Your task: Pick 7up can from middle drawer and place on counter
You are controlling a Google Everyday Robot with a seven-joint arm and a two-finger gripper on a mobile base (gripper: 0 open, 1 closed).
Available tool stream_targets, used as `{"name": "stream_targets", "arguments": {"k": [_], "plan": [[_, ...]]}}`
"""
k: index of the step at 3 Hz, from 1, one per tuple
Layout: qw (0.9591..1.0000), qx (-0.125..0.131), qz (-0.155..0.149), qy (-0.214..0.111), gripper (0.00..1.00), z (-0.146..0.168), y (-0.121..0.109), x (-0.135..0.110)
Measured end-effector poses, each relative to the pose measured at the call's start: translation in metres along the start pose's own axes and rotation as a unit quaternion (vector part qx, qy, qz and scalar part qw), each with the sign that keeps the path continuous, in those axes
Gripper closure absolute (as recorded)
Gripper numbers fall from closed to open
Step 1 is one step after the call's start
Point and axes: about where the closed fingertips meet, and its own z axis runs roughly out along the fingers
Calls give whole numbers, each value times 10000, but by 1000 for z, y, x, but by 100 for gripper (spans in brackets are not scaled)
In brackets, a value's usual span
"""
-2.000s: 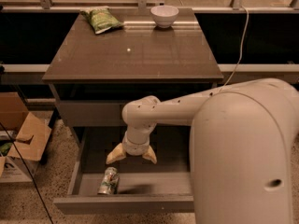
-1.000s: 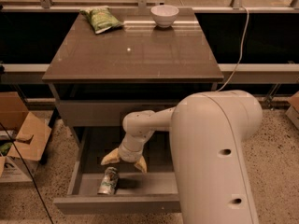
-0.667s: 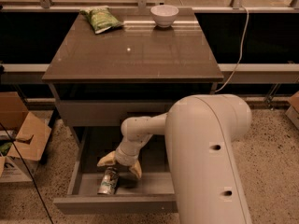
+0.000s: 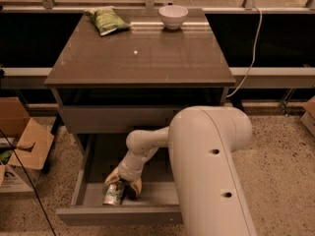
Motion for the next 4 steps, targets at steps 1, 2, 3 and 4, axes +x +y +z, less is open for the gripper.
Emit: {"name": "stream_targets", "arguments": {"k": [1,2,3,4], "plan": [[10000,-5,37,34,57,2,0,1],[10000,-5,36,34,81,2,0,1],[9998,-100,-21,-162,100,-32,-12,6],[9985,-248,-135,-468,100,-85,-40,21]]}}
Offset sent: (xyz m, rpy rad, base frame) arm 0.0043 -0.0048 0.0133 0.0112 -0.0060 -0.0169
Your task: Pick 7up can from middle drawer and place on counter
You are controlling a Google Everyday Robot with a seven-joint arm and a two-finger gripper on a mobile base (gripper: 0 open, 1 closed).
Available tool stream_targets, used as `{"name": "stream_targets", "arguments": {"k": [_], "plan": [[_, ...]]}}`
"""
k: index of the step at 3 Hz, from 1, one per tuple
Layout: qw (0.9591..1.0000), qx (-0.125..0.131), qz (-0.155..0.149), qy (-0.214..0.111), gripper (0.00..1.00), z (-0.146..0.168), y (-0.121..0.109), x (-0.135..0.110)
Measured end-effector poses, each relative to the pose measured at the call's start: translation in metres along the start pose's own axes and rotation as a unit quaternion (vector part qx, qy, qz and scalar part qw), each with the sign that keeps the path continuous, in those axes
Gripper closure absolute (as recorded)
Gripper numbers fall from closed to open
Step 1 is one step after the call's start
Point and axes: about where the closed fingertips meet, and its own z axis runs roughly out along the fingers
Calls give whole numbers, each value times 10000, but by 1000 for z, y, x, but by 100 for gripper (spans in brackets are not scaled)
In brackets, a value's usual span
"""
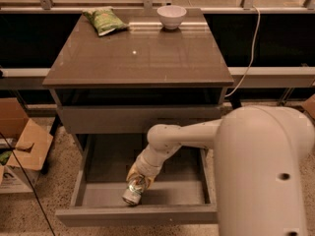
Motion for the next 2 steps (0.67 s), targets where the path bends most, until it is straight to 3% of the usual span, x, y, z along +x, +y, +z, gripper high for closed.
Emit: {"name": "stream_targets", "arguments": {"k": [1,2], "plan": [[9990,-209,-249,-315,100,-57,-24,13],[9947,-360,-573,-772,100,-120,-48,31]]}}
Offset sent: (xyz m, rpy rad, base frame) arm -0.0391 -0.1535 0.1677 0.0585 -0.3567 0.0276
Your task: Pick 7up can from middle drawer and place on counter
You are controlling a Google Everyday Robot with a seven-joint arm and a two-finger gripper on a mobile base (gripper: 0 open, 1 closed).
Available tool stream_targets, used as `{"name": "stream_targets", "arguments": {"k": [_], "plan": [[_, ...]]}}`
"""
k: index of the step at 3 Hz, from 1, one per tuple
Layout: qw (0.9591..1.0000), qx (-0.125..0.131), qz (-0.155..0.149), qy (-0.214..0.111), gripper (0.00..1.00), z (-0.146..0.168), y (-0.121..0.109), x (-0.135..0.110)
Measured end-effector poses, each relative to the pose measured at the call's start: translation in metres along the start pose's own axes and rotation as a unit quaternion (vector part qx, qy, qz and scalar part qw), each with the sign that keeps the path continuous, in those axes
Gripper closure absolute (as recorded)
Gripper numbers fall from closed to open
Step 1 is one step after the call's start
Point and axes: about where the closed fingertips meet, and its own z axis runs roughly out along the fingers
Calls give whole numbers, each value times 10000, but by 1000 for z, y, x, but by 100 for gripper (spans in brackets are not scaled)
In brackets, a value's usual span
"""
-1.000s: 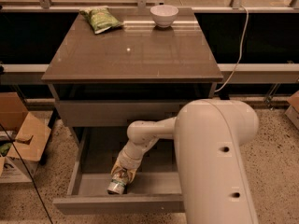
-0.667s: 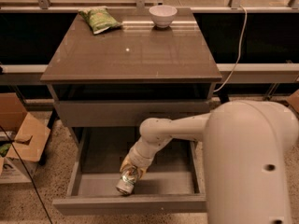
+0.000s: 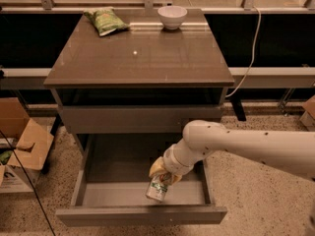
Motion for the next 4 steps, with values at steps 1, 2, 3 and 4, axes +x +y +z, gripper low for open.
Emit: {"name": "stream_targets", "arguments": {"k": [1,2,3,4], "plan": [[9959,-17,-529,-736,100,-106,-11,4],[9877,66,-929,-1253,100,-182,-7,0],[9754,319,-1273,-1769,100,-264,5,-11],[9582,799,-1443,-2337,100,-375,33,-16]]}}
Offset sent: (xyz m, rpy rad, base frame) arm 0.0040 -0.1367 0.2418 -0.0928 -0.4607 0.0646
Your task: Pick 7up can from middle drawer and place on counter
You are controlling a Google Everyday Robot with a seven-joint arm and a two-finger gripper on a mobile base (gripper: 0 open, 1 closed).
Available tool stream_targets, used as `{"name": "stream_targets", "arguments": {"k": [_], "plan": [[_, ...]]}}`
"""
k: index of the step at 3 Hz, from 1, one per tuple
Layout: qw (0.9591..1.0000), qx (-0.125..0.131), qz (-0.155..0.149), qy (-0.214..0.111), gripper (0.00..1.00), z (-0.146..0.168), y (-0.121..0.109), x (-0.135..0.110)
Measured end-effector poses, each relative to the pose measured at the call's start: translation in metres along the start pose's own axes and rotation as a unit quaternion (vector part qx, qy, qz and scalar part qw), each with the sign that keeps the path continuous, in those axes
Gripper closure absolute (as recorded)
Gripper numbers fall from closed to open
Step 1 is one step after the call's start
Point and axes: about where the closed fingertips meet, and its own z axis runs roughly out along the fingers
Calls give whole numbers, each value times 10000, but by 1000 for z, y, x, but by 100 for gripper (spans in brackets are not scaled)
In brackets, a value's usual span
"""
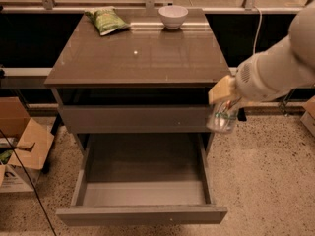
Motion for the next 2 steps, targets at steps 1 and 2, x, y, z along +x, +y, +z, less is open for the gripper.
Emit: {"name": "stream_targets", "arguments": {"k": [1,2], "plan": [[9977,531,-157,-378,100,-93,5,-44],[9967,648,-215,-444,100,-136,12,-58]]}}
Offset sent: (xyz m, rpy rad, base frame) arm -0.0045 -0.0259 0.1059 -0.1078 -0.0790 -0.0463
